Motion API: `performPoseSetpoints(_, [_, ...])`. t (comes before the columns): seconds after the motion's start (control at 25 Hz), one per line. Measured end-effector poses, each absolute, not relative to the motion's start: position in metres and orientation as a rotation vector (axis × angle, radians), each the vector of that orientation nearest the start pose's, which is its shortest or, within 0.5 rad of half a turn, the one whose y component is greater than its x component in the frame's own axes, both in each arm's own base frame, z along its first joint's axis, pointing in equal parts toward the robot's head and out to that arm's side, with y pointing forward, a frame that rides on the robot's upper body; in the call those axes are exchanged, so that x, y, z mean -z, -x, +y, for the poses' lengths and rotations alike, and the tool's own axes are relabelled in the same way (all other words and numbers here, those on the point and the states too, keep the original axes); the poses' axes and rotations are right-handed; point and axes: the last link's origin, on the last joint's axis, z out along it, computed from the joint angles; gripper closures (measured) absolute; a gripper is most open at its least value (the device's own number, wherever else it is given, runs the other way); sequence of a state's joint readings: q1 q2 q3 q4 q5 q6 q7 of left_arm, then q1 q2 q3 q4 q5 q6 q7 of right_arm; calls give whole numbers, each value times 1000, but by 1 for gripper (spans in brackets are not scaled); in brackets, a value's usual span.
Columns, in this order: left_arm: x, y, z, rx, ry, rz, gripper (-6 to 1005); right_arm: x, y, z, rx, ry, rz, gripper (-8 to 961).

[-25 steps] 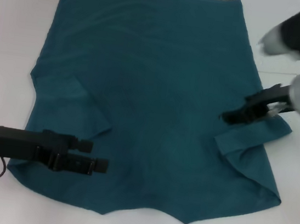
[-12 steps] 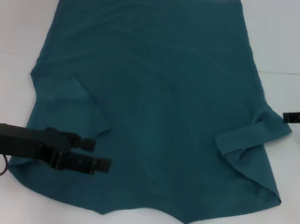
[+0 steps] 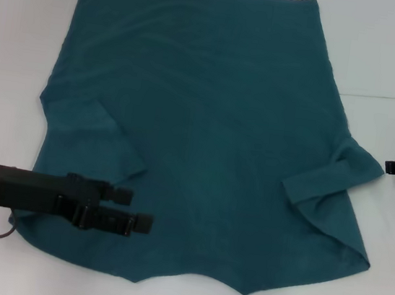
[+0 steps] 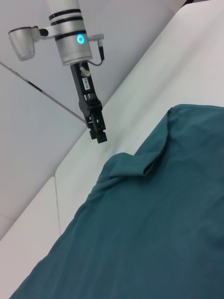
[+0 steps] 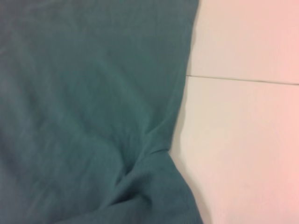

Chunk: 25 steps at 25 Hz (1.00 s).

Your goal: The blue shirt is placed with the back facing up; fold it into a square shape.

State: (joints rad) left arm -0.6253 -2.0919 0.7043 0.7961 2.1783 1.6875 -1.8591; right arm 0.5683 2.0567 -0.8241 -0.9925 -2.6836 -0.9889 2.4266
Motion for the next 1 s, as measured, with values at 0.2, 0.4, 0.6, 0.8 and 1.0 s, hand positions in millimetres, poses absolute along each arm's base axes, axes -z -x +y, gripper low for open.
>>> performPoseSetpoints(0.2, [-3, 227, 338, 554, 2867, -1060, 79, -71, -322, 412, 68, 1910, 1181, 329])
performPoseSetpoints(0.4, [-3, 228, 337, 554, 2864, -1065, 79, -61, -325, 416, 72, 1903, 1172, 327])
performPoseSetpoints(0.6, [-2, 229, 338, 553, 2862, -1068, 79, -54, -325, 420, 69, 1900, 1158, 325])
performPoseSetpoints(0.8, [-1, 228, 338, 554, 2864, -1071, 79, -48, -324, 422, 68, 1903, 1156, 324])
performPoseSetpoints(1.0, [-1, 228, 338, 552, 2863, -1071, 79, -43, -325, 423, 75, 1904, 1153, 325])
